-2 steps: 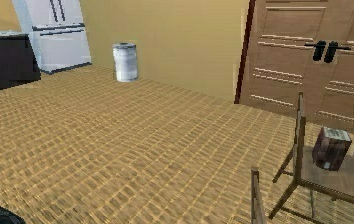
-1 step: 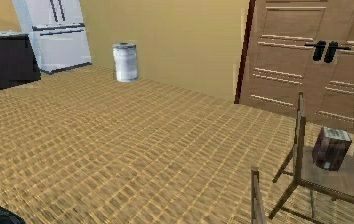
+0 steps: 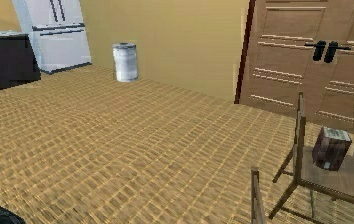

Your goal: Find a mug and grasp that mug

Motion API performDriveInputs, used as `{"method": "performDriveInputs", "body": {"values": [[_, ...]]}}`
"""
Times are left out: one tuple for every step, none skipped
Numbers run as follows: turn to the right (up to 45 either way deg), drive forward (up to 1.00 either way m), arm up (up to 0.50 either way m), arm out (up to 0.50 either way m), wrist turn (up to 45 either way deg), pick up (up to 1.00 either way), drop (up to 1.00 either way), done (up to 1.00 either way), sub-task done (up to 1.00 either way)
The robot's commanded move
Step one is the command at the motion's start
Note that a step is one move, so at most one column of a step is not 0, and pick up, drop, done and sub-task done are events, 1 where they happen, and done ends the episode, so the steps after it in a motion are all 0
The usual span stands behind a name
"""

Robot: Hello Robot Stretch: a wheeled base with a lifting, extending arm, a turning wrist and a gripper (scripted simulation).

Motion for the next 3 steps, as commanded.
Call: {"method": "performDriveInputs", "body": {"values": [[0.0,0.00,0.00,0.00,45.0,0.00,0.00,0.00,0.00],[0.0,0.00,0.00,0.00,6.0,0.00,0.00,0.00,0.00],[0.0,0.00,-0.28,0.00,0.0,0.00,0.00,0.00,0.00]]}}
